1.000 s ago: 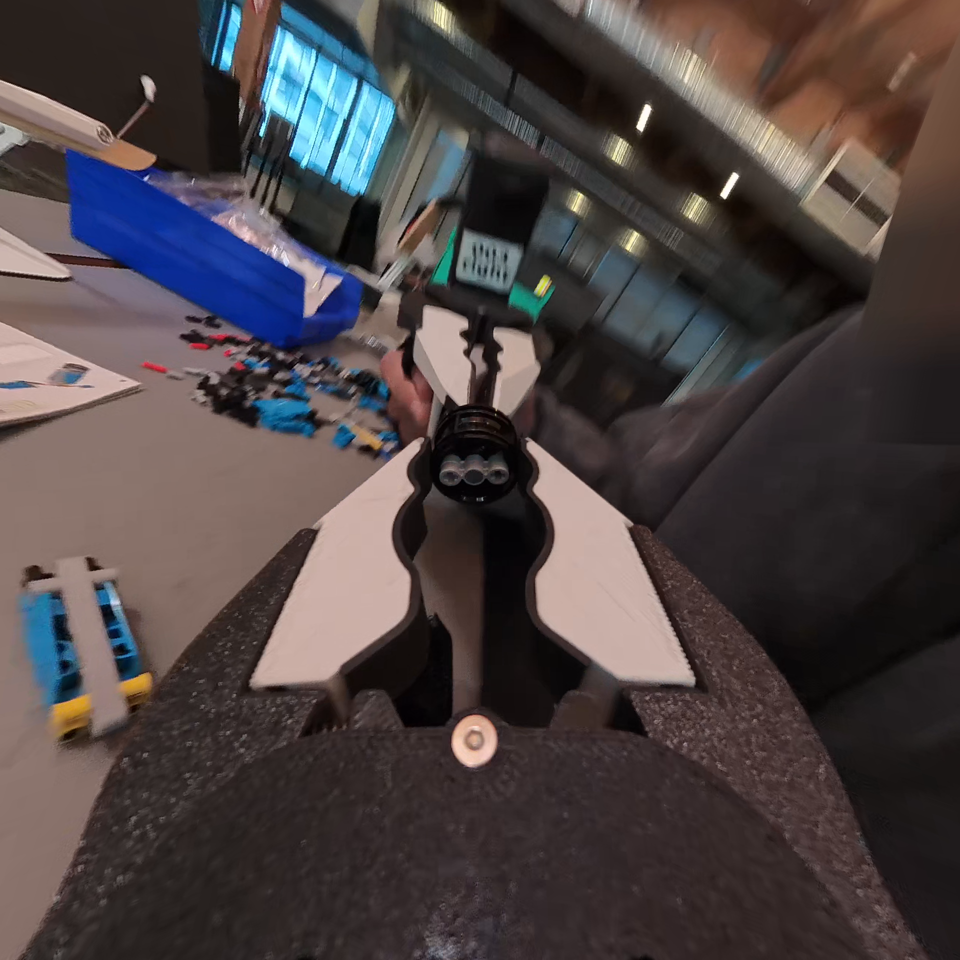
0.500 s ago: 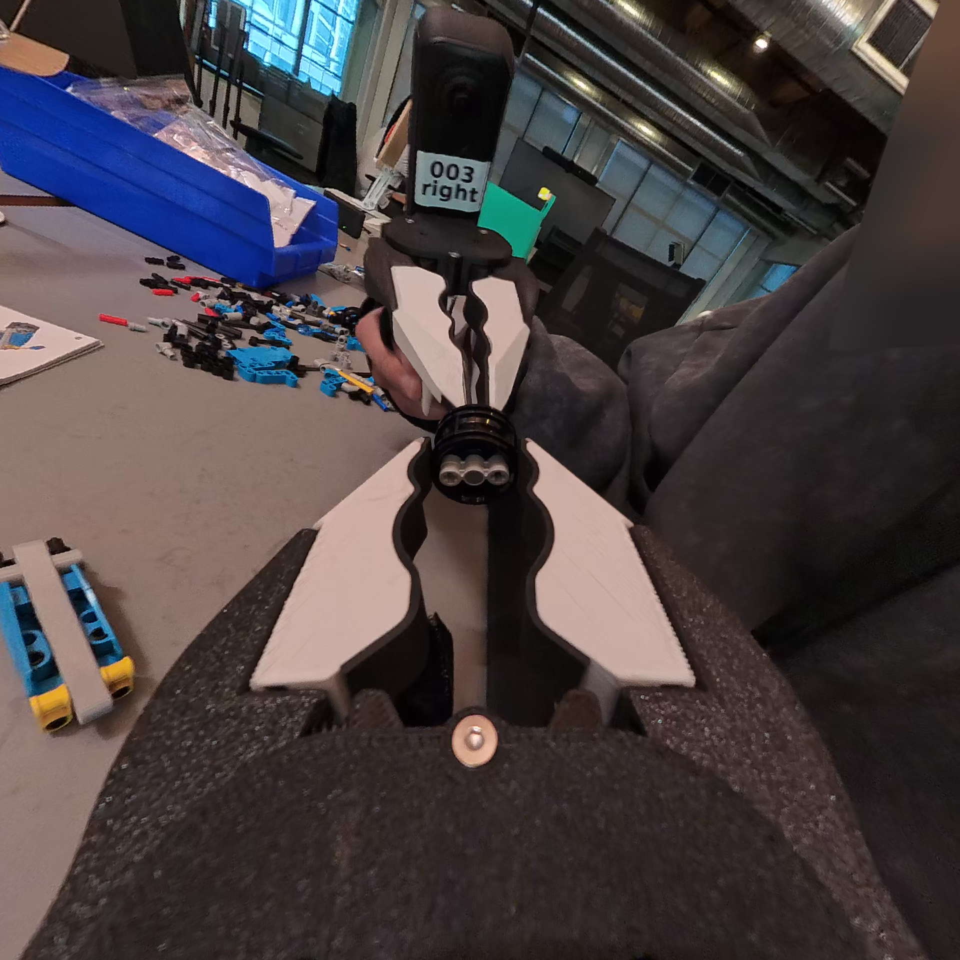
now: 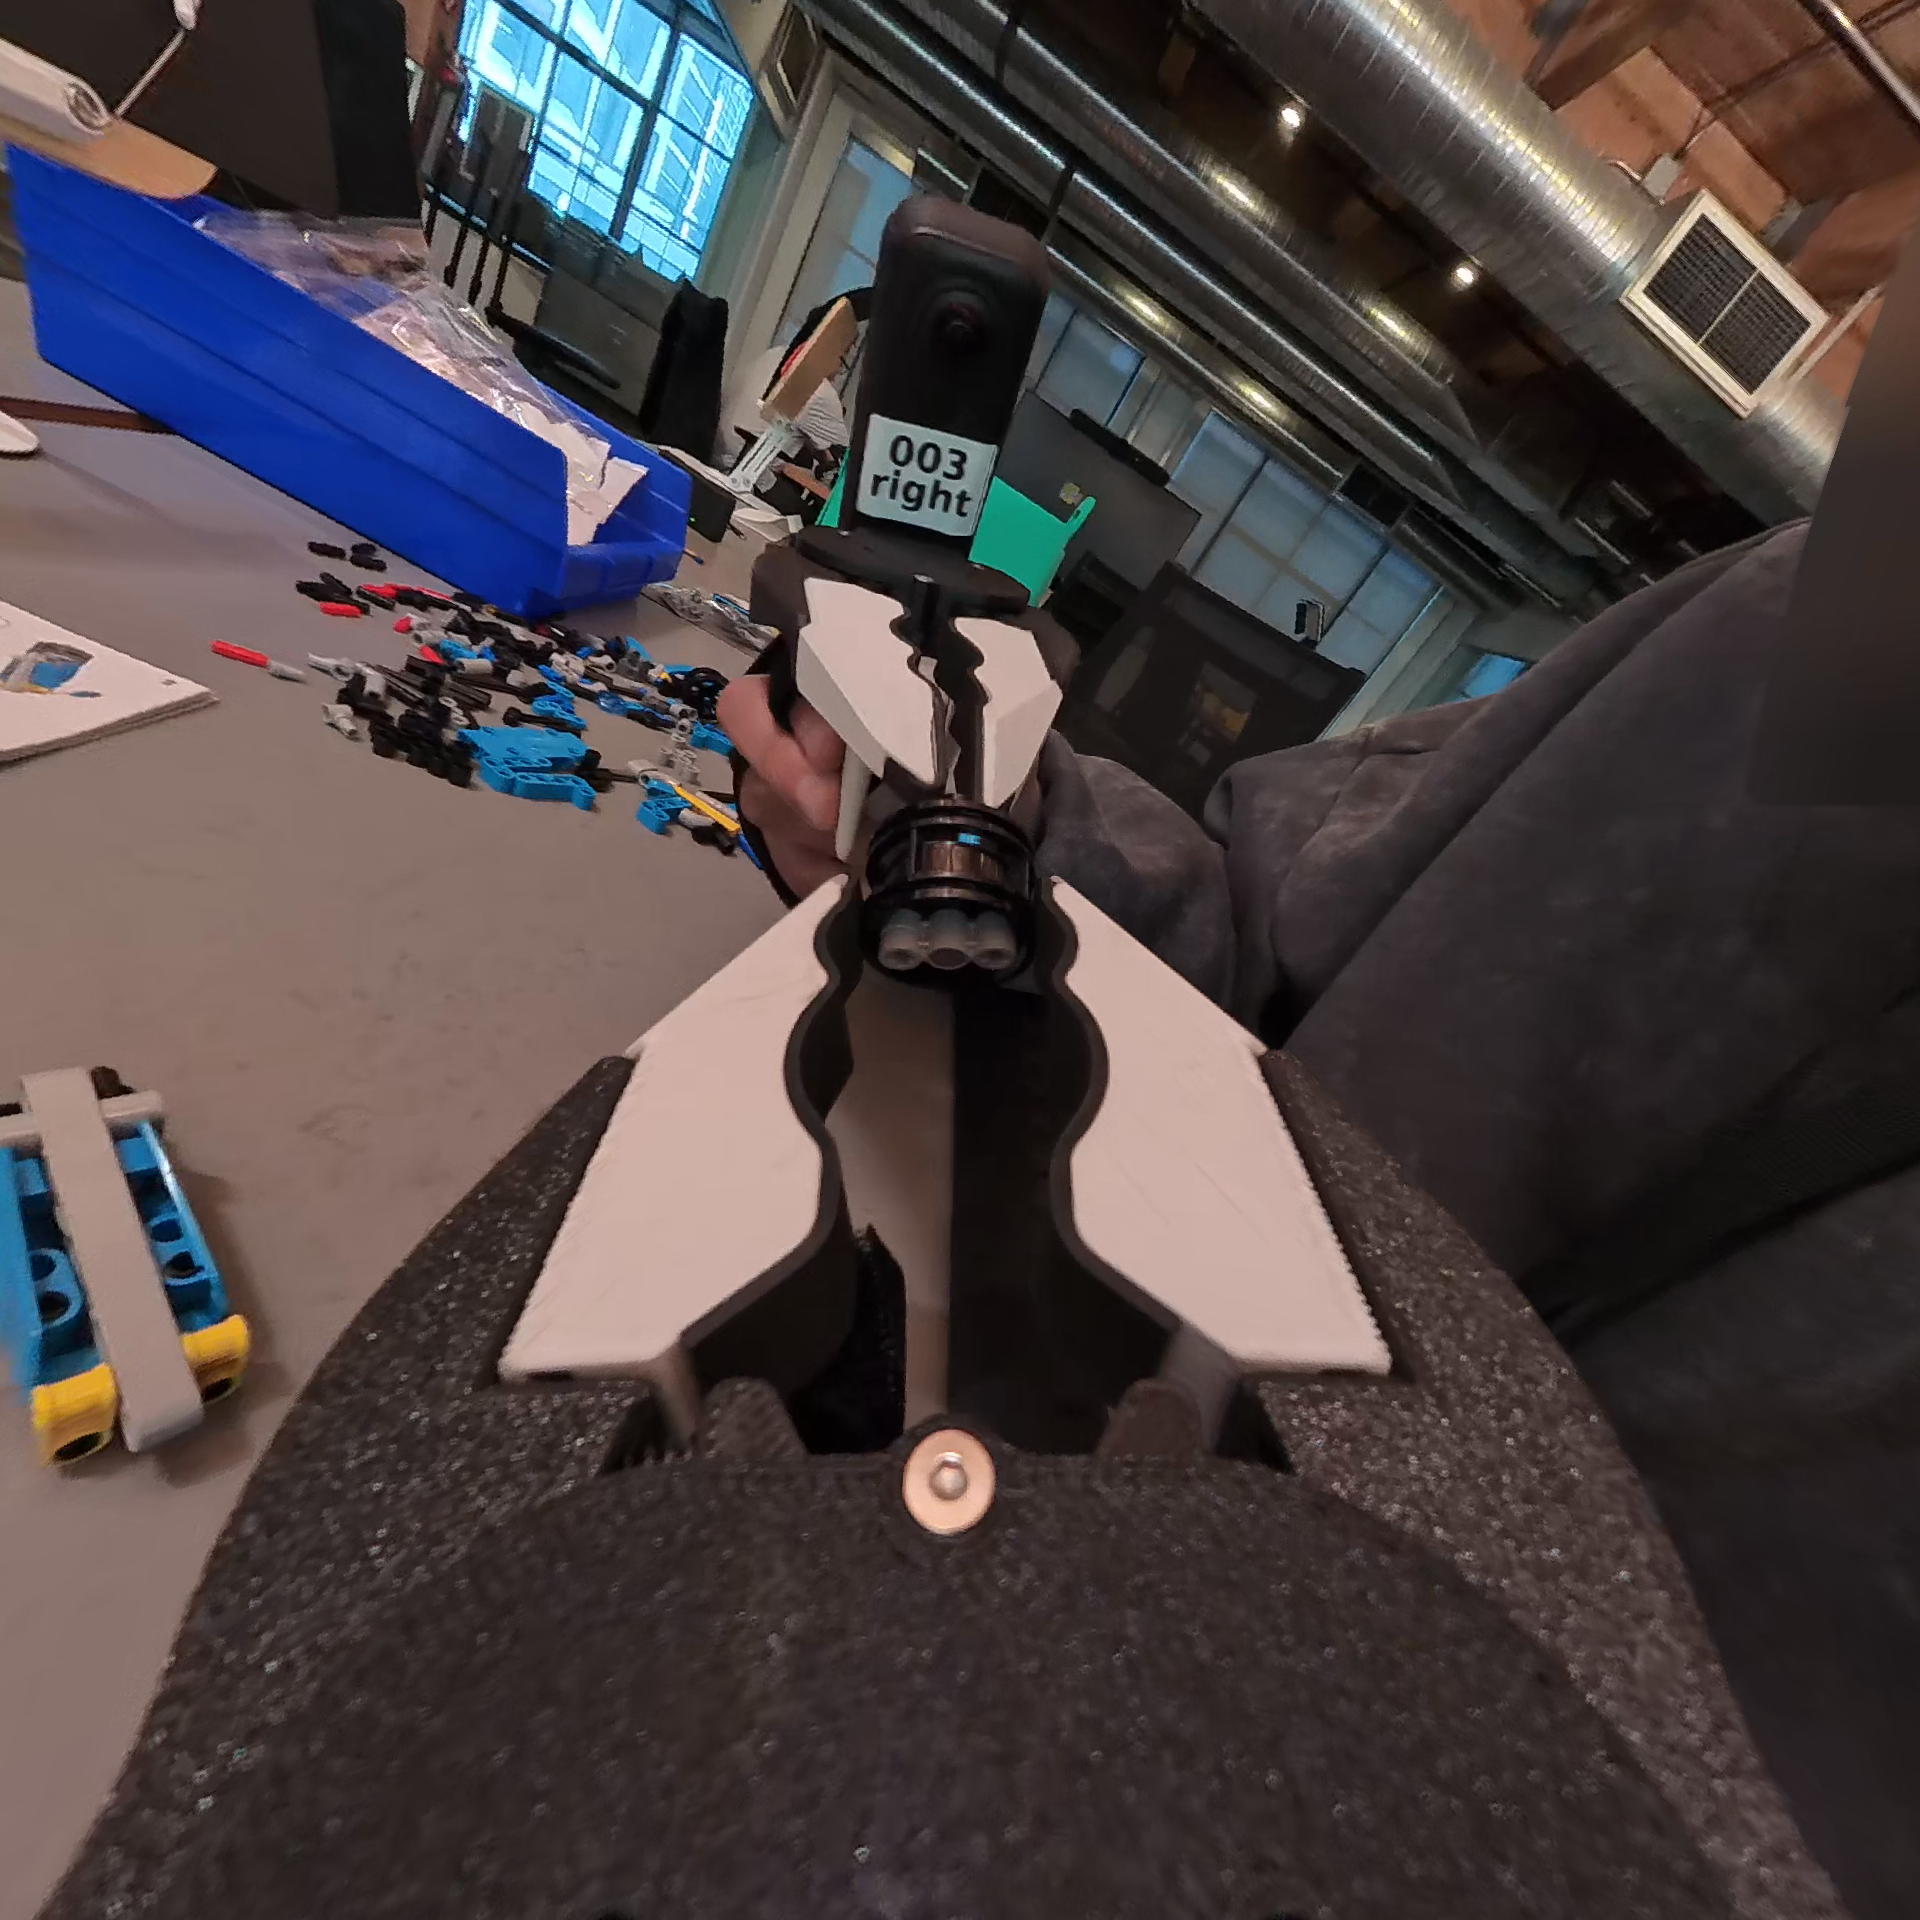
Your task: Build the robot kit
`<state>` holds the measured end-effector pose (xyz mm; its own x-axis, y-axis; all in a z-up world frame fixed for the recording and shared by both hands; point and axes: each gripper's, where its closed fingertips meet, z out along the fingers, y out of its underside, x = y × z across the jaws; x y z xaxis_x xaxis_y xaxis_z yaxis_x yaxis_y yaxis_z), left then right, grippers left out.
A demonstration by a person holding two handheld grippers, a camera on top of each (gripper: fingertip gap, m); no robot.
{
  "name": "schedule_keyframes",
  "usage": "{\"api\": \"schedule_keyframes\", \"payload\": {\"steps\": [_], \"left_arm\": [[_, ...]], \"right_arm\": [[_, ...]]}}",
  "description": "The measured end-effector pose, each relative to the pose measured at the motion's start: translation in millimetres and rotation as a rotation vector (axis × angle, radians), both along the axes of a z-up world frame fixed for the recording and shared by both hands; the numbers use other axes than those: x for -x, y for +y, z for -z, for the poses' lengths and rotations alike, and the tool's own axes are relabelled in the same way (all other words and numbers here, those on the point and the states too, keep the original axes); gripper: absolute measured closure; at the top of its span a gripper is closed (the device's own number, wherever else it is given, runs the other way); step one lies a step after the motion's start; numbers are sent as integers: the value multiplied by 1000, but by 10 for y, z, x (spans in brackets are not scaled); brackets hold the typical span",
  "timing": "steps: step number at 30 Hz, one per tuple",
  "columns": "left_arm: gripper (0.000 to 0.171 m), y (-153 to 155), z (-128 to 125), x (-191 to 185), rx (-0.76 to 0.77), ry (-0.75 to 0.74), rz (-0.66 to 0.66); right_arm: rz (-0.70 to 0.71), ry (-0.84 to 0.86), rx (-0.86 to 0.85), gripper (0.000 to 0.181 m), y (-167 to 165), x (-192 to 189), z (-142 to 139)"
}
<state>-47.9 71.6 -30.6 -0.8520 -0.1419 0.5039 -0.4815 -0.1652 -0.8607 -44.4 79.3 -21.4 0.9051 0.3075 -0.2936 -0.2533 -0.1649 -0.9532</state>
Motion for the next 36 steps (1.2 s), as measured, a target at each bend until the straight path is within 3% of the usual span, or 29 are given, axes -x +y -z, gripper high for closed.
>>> {"api": "schedule_keyframes", "payload": {"steps": [21,36], "left_arm": [[140,-19,38,-5,-42,-33,-23],[140,-202,350,41,-319,-186,-66]], "right_arm": [[-12,40,34,176,-16,-2,66],[-77,93,89,175,6,80,150]]}}
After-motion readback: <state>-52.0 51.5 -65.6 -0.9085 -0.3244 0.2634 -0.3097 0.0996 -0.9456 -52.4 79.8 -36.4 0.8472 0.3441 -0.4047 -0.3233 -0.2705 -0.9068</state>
